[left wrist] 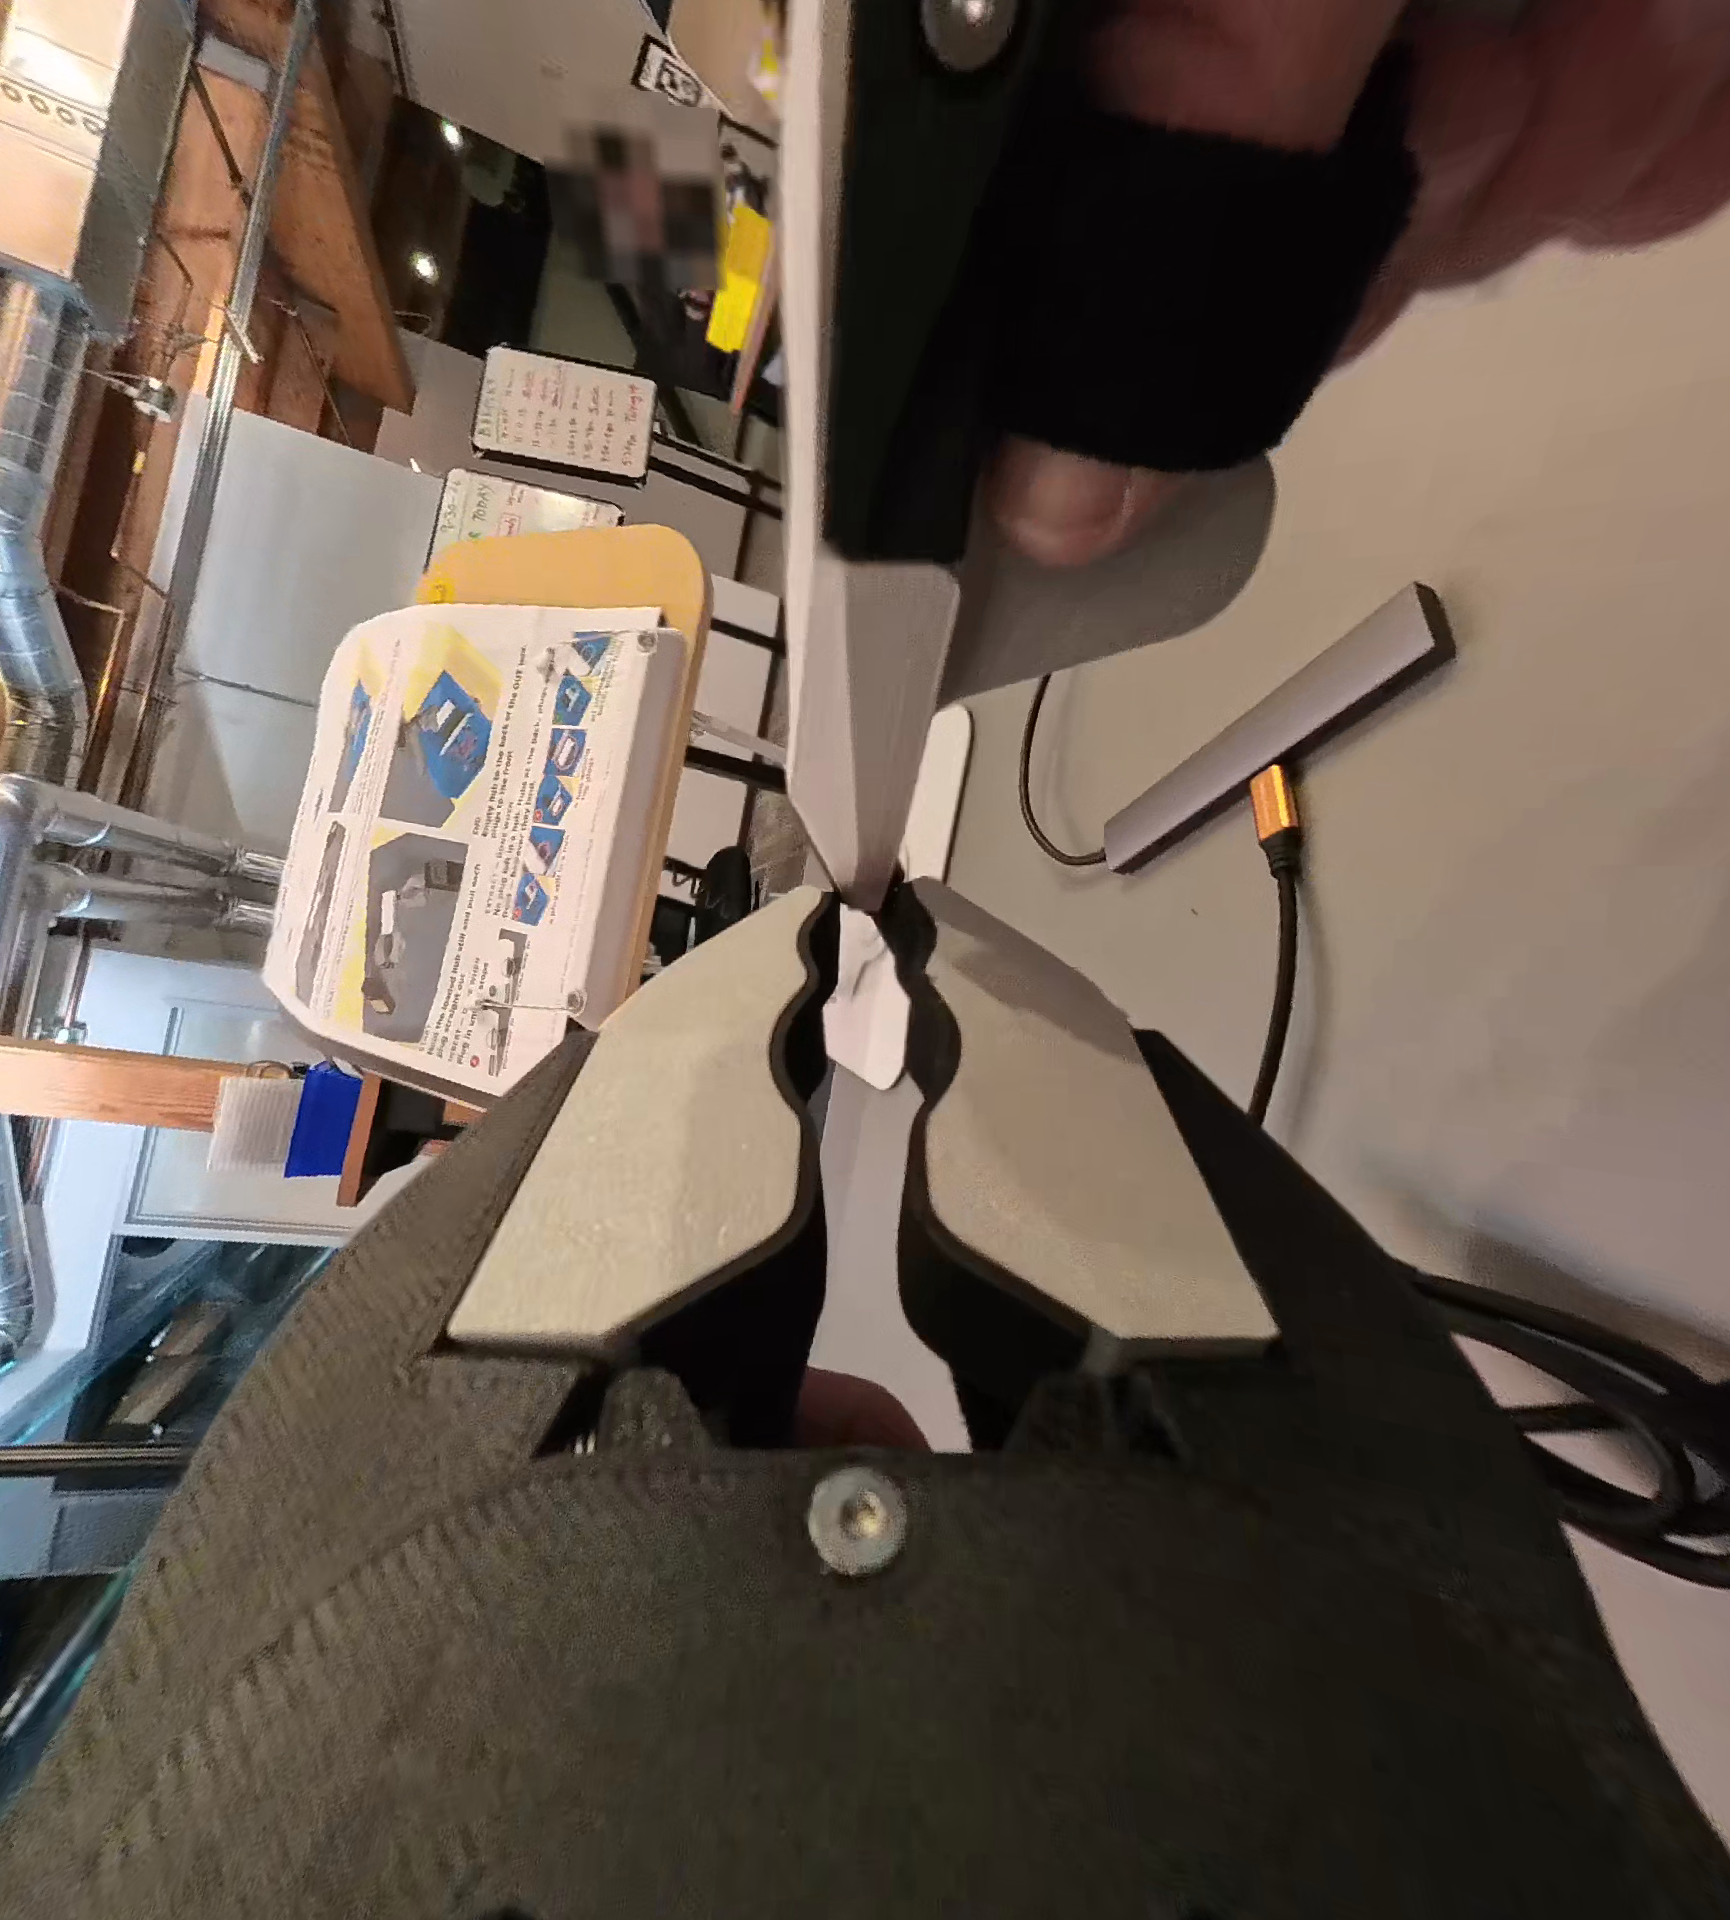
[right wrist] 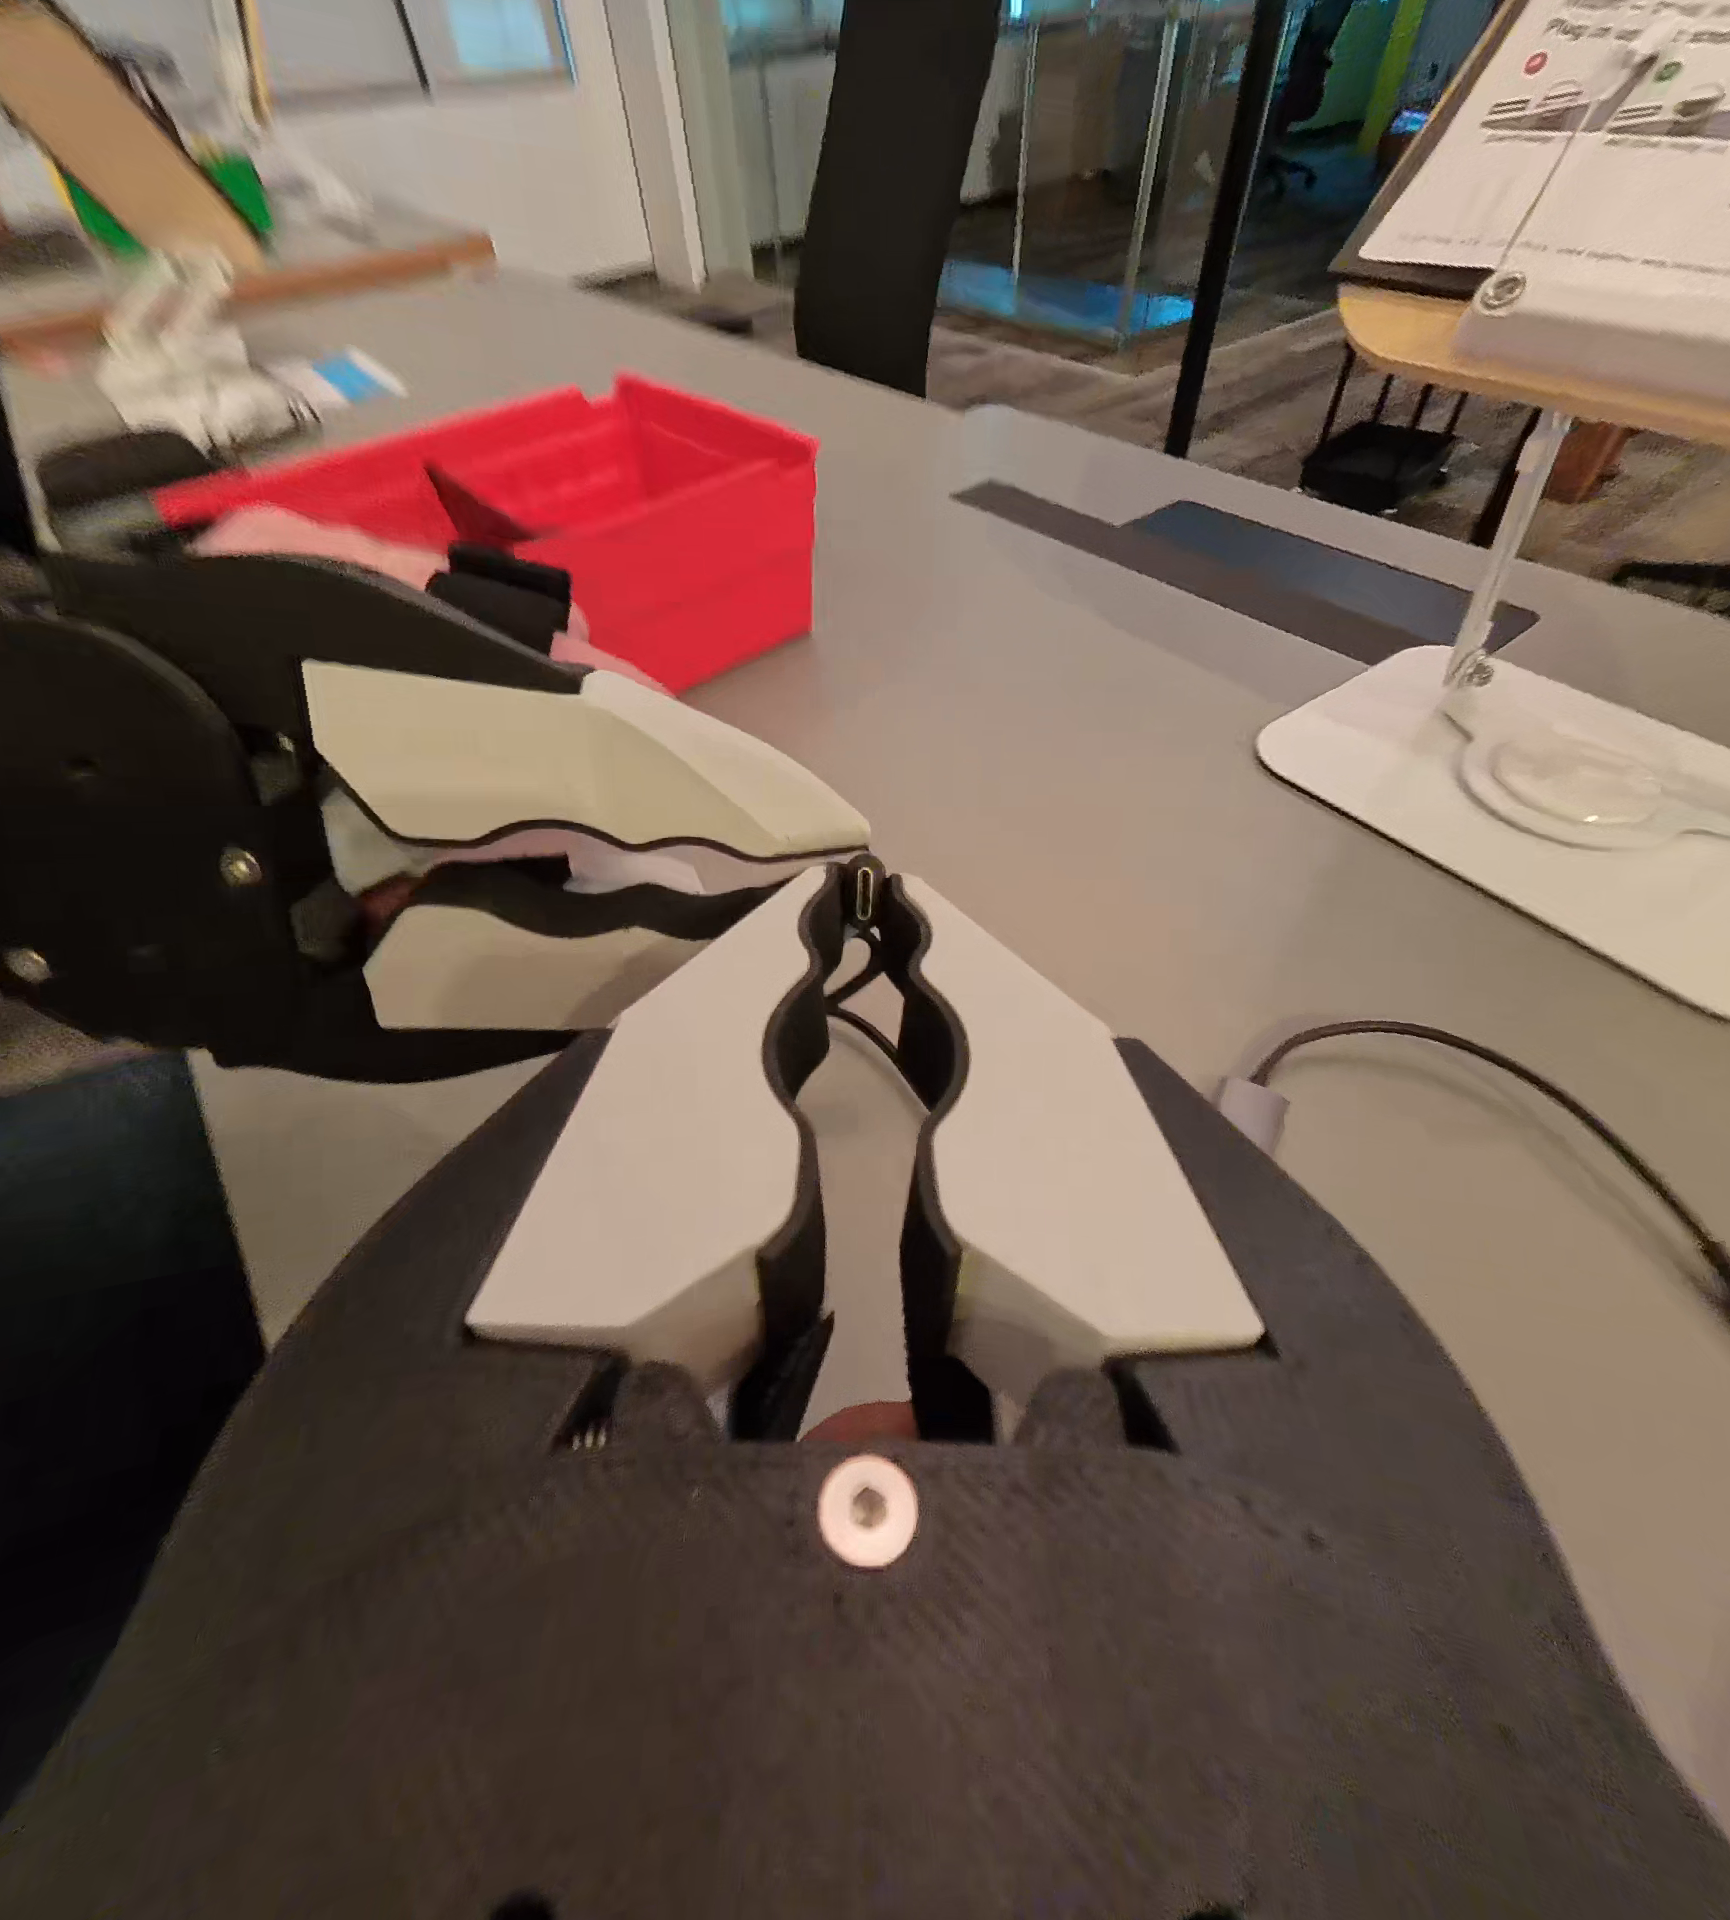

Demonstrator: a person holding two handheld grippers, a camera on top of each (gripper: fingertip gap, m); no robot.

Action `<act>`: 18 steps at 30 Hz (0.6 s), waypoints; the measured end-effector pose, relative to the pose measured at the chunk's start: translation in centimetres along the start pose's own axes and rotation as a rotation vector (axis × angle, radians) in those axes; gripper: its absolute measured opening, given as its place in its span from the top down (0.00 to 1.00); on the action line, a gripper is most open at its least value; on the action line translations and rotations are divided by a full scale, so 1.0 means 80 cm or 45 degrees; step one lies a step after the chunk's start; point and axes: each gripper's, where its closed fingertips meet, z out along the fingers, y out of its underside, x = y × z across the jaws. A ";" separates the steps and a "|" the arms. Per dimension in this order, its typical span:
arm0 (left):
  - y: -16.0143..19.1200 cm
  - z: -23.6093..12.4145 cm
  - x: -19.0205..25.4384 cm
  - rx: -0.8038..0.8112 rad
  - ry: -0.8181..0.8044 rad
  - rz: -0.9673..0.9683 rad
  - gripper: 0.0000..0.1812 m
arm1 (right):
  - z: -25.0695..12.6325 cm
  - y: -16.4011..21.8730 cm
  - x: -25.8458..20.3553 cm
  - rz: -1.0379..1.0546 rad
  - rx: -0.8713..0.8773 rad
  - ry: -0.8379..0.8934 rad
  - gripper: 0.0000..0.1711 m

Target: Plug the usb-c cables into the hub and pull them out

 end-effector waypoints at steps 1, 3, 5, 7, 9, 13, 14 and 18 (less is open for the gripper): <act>0.000 -0.001 -0.005 0.005 -0.025 -0.029 0.93 | -0.001 -0.003 0.003 0.075 0.036 -0.012 0.98; 0.004 -0.003 -0.018 0.007 -0.092 -0.130 0.84 | -0.004 -0.006 0.008 0.220 0.097 -0.054 0.98; 0.005 -0.007 -0.024 0.064 -0.089 -0.298 0.76 | -0.009 -0.010 0.014 0.383 0.176 -0.098 0.98; 0.008 -0.010 -0.028 0.081 -0.087 -0.333 0.75 | -0.012 -0.011 0.021 0.489 0.227 -0.116 0.97; 0.010 -0.010 -0.031 0.068 -0.067 -0.333 0.75 | -0.014 -0.013 0.027 0.561 0.268 -0.128 0.98; -0.001 -0.007 -0.030 0.087 -0.041 -0.376 0.76 | -0.016 -0.021 0.027 0.670 0.341 -0.196 0.97; -0.001 -0.005 -0.030 0.082 -0.047 -0.375 0.76 | -0.017 -0.023 0.024 0.689 0.353 -0.221 0.97; 0.010 0.007 -0.027 0.036 -0.070 -0.376 0.79 | -0.022 -0.033 0.012 0.777 0.422 -0.359 0.97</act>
